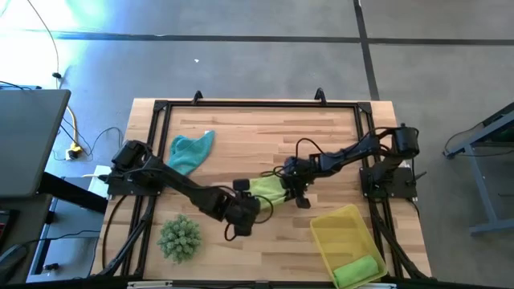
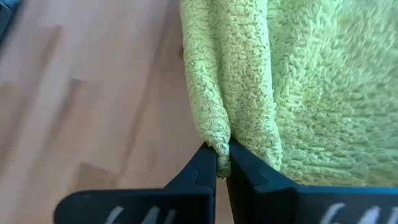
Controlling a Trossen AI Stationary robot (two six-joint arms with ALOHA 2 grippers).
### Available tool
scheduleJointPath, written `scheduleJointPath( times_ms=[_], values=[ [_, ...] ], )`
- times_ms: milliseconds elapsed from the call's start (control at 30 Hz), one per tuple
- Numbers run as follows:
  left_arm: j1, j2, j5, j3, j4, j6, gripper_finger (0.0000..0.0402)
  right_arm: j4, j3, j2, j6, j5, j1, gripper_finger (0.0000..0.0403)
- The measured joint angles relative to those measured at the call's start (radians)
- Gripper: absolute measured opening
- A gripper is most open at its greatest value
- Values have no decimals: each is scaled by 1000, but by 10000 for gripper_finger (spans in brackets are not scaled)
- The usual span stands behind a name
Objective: Roll microfiber towels into tight, uniform cylinder then place into a basket
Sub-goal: Roll the light green microfiber cloth
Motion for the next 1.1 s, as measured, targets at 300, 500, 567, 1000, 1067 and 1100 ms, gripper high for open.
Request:
scheduleJointPath(
  times_ms=[300, 500, 567, 1000, 1067, 1100],
  values=[
    [-5, 71, -6, 2, 133, 81, 133, -7, -3, 3, 232, -203, -52, 1],
    [-5, 166, -133, 1, 130, 181, 133, -5, -3, 3, 264, -210, -53, 1],
    [-5, 188, -211, 1, 133, 190, 133, -4, -3, 3, 259, -211, -52, 0],
    [39, 234, -28, 6, 135, -50, 123, -13, -1, 1, 249, -213, -50, 0],
    [50, 232, 45, 6, 132, -100, 106, -15, -1, 1, 249, -217, -50, 0],
    [56, 232, 77, 6, 131, -115, 94, -15, -1, 0, 249, -218, -50, 0]
  ],
)
